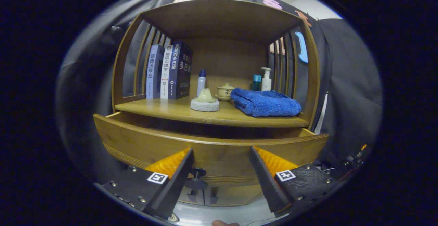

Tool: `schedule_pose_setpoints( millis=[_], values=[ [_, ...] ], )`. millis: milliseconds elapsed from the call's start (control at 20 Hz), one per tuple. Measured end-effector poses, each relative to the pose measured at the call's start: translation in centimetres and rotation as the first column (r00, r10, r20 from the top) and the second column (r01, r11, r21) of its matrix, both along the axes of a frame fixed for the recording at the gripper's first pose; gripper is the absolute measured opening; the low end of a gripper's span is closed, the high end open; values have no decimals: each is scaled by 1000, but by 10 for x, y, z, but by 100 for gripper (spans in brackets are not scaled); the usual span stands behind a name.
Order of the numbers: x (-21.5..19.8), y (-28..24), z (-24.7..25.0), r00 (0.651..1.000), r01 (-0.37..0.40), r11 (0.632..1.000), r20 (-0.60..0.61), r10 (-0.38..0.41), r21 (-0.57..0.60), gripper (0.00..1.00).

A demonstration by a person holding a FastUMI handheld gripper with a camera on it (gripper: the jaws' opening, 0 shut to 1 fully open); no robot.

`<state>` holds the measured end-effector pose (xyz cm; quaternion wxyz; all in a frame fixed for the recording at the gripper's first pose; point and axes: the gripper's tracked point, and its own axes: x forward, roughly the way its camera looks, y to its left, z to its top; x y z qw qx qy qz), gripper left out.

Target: Pull open the drawer, take out the items inside it, and place them on the countertop above the cabinet.

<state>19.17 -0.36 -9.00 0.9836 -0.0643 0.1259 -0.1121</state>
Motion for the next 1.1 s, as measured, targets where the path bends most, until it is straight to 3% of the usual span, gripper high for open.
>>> schedule_pose_setpoints(
  millis=[1100],
  values=[
    [49, -11, -5, 1000, -6, 1000, -12, 5, -29, 99]
  ],
)
